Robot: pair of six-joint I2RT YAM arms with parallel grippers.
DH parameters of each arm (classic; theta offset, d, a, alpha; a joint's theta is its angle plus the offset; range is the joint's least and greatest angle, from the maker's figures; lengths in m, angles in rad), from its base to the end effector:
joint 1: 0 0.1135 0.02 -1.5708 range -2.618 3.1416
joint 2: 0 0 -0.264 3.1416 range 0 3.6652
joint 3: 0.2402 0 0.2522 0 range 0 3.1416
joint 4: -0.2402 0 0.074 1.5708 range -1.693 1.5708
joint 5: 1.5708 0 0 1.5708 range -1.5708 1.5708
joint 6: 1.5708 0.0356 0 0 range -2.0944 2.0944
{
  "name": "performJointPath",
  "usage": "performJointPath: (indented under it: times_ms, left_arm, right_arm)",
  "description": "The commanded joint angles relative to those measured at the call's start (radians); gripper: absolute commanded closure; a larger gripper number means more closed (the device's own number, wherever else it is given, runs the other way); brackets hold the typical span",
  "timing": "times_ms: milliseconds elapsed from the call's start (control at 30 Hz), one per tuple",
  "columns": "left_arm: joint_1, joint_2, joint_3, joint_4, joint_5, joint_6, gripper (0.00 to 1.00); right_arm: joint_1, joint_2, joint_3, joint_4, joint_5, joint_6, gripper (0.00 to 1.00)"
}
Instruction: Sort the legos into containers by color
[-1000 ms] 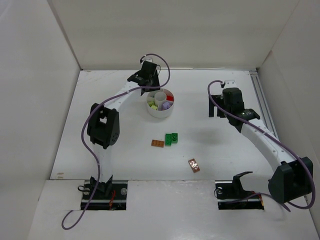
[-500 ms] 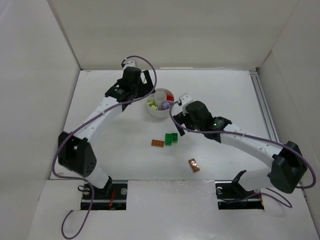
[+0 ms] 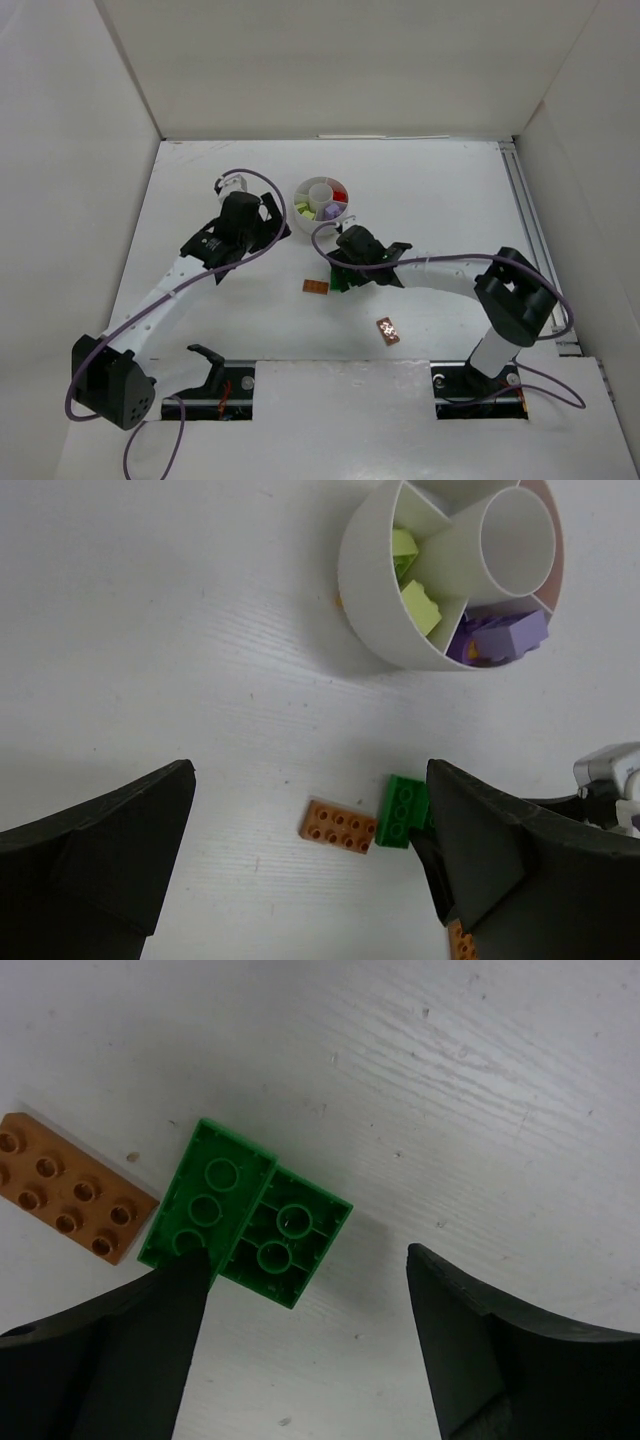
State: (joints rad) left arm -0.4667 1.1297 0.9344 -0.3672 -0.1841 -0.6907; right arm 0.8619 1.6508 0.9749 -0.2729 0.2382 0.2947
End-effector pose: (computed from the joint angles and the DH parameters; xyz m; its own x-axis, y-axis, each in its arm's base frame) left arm 0.2275 -0.1073 0.3054 -0.5608 -0.4188 -0.7142 -0.0691 0.8833 -0.4637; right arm 0.2232 0.2473 0.1820 -0.6945 -0.3763 -0.6132 -0.4665 0.8844 -0.0143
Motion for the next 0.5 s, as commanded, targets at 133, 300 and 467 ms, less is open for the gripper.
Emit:
performJointPath:
  times_ms: [133,300,467]
  left_arm:
    - [-0.016,-0.082,-0.022,-0.012,-0.003,-0.029,0.00]
    - [-0.016,-0.091,-0.022,-0.012,-0.003,-0.020,0.00]
    - [-0.016,-0.091,-0.031,-0.001,0.006,-0.020,0.00]
  right_arm:
    - [0.017,0.067,0.067,0.049,0.017,0.118,0.20]
    - [0.017,0.044,0.058,0.040,0.042,0.142,0.43]
    - [0.017,0.032,0.048,0.002,0.065,0.153,0.50]
